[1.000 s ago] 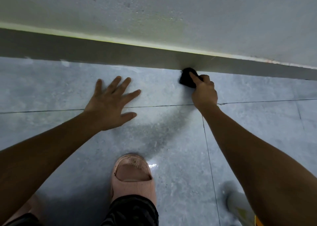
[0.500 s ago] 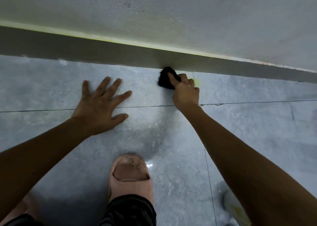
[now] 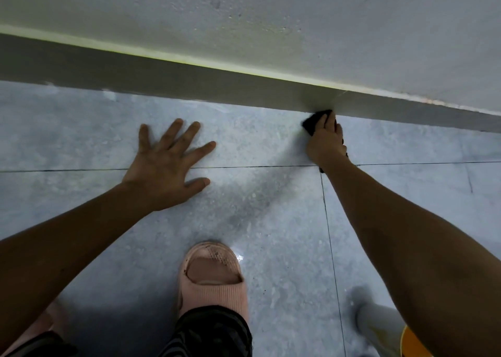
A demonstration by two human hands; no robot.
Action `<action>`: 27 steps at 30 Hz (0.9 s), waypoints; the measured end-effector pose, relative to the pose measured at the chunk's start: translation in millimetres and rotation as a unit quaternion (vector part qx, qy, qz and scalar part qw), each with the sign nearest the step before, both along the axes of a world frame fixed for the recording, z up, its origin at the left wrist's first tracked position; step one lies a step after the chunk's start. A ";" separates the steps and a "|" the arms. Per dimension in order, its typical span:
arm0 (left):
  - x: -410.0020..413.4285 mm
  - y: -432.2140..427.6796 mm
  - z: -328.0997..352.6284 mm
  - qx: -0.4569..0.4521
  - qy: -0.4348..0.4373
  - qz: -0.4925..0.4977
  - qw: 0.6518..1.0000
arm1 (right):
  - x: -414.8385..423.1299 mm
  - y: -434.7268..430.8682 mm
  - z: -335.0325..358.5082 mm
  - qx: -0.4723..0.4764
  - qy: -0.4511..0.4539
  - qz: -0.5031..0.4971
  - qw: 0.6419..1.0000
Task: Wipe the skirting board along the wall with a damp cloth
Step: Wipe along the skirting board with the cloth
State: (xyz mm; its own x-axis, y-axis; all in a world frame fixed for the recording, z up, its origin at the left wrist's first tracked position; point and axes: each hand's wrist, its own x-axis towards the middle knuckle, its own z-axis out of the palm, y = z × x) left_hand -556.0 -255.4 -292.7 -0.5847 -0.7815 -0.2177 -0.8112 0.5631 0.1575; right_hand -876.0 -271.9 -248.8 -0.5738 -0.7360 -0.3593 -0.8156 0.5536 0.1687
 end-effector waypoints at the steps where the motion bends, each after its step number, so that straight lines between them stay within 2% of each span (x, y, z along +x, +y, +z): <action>1: -0.1 0.2 -0.2 -0.001 0.001 0.000 1.000 | 5.0 -1.5 -2.0 0.005 -0.006 0.001 1.000; 4: -0.4 0.7 -1.6 -0.002 -0.003 -0.002 1.000 | 15.8 3.4 -3.7 0.012 -0.007 0.016 1.000; 8: 0.8 0.1 -1.3 0.002 -0.005 0.000 1.000 | 7.6 25.9 -9.5 0.009 0.012 0.097 0.995; 13: 0.9 -1.9 1.8 0.018 -0.012 -0.004 1.000 | -23.6 18.0 -5.0 0.012 -0.028 -0.067 0.997; 16: 0.1 -1.5 1.8 0.017 -0.010 -0.003 1.000 | -11.3 9.2 -6.1 -0.013 -0.058 -0.109 0.992; 19: -0.4 0.1 1.2 0.017 -0.007 -0.001 1.000 | 24.6 12.8 -14.1 -0.056 -0.036 -0.040 0.997; 23: 0.1 -1.1 2.7 0.019 -0.007 -0.001 1.000 | 48.7 34.7 -22.5 -0.080 0.001 0.155 0.985; 25: 1.0 -1.6 3.5 0.018 -0.008 0.000 1.000 | 33.4 44.5 -24.3 -0.083 0.015 0.180 0.980; 27: 1.0 -1.3 4.6 0.021 -0.008 -0.001 1.000 | 9.5 50.1 -23.4 -0.078 0.019 0.129 0.988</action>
State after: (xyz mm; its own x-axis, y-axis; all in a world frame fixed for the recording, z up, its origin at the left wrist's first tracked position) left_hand -554.9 -256.7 -288.1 -0.5821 -0.7702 -0.2606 -0.8130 0.5575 0.1682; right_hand -866.5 -221.8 -272.2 -0.3699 -0.9046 -0.2118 -0.9280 0.3488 0.1311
